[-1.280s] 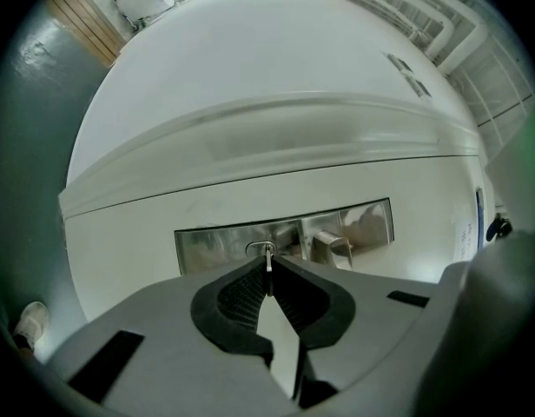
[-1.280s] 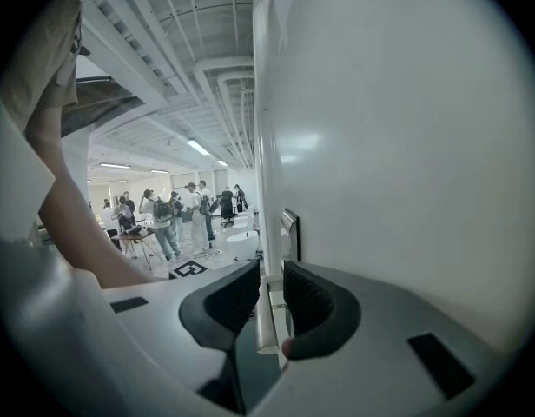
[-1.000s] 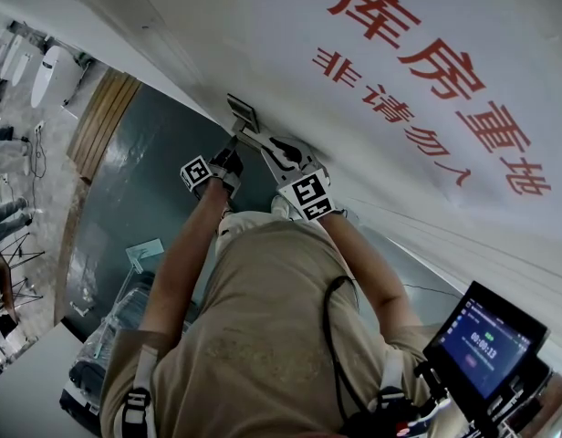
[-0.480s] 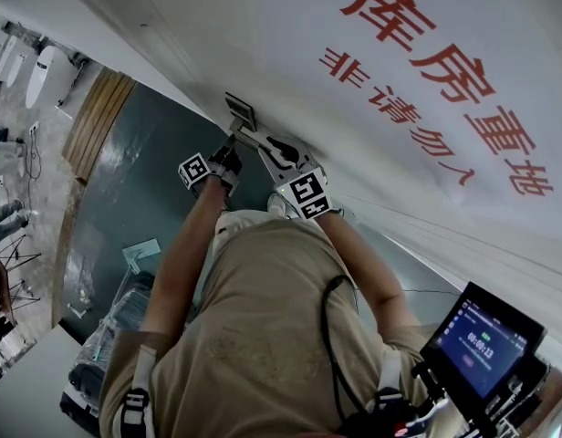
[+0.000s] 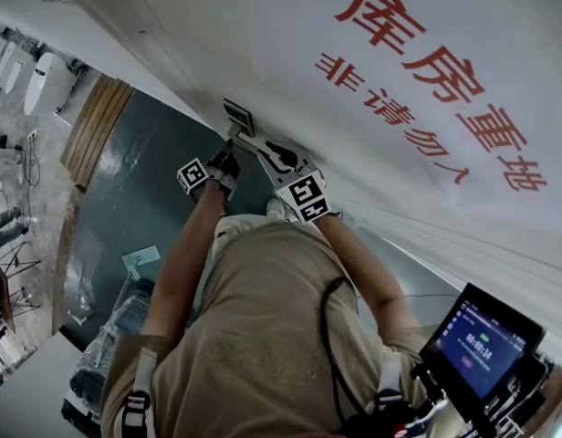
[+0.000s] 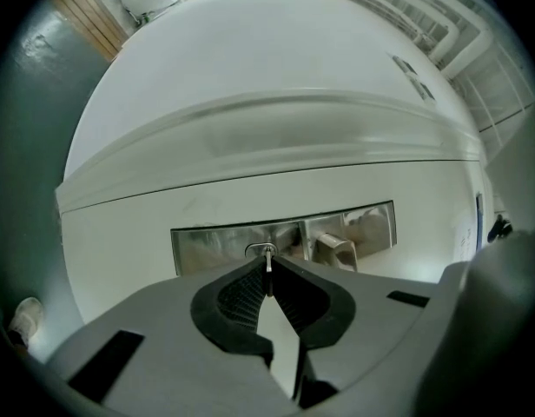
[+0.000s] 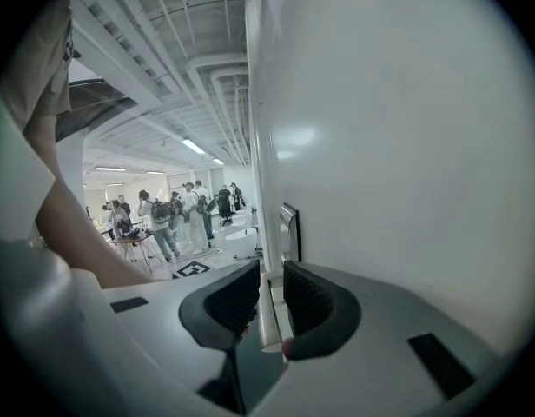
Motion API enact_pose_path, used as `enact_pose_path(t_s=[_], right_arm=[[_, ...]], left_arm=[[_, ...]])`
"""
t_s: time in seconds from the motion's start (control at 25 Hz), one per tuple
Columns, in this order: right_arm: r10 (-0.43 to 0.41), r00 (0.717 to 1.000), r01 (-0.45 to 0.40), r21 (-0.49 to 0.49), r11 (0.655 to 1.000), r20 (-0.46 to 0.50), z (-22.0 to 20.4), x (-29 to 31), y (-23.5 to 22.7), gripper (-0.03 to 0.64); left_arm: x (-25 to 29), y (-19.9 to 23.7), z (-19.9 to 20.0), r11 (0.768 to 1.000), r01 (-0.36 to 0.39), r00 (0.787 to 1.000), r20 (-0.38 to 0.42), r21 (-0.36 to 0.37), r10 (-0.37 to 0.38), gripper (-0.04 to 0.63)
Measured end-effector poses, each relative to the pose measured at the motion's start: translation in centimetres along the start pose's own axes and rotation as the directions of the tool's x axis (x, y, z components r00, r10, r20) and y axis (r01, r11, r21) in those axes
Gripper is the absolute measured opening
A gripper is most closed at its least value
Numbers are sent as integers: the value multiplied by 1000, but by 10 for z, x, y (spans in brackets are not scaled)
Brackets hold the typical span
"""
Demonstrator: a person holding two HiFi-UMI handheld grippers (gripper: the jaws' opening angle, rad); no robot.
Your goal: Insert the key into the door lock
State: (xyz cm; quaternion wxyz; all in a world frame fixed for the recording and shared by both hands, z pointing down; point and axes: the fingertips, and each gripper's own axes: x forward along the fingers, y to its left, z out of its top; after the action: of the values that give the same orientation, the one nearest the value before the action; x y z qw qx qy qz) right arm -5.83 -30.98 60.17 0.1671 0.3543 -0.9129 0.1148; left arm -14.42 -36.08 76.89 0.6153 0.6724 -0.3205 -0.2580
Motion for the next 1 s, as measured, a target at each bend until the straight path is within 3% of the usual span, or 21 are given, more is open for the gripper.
enact_pose_path(t_s=[0.36, 0.6, 0.84, 1.0], right_arm=[[7, 1000, -7, 6, 1000, 0, -3, 0, 0, 89], [15, 1000, -15, 7, 1000, -2, -3, 1, 5, 87], [15, 1000, -15, 6, 1000, -7, -7, 0, 5, 88], [16, 1000, -15, 4, 1000, -12, -7, -1, 8, 87]], left_arm=[[5, 7, 3, 999, -32, 999, -21, 15, 32, 35], [5, 9, 2, 1000, -12, 1000, 17, -10, 13, 34], [9, 12, 3, 1000, -30, 999, -15, 0, 30, 35], [9, 7, 3, 999, -19, 1000, -5, -47, 19, 35]])
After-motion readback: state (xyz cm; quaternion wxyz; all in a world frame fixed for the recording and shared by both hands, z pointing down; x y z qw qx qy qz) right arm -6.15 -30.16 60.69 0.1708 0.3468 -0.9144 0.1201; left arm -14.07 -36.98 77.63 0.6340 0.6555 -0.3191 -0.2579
